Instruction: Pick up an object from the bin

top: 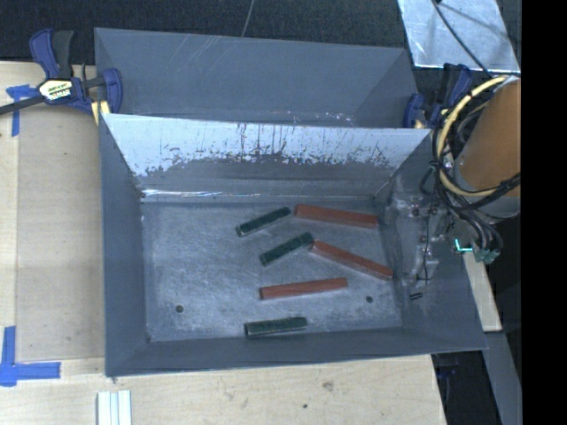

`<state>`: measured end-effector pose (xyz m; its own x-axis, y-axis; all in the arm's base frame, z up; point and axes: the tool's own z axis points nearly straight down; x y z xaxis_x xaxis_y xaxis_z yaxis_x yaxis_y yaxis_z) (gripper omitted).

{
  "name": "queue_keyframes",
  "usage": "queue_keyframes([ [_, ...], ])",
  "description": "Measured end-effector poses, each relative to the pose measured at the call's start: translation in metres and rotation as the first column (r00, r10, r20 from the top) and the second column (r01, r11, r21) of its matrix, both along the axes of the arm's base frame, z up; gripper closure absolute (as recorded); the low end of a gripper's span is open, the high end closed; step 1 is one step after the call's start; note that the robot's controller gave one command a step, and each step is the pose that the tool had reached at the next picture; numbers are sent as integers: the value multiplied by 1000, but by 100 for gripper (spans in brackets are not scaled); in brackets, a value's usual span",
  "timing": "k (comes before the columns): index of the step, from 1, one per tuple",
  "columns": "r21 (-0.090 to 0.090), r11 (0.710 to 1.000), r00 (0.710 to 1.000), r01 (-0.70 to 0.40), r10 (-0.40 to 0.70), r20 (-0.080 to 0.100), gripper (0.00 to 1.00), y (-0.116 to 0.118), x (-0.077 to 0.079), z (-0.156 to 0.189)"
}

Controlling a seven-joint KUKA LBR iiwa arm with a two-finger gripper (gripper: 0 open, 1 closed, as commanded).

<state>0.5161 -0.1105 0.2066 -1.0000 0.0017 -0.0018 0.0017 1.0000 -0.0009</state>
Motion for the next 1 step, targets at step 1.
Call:
queue_keyframes([
  [1, 0, 1000, 1000, -2, 2, 2, 0, 0, 1, 1],
])
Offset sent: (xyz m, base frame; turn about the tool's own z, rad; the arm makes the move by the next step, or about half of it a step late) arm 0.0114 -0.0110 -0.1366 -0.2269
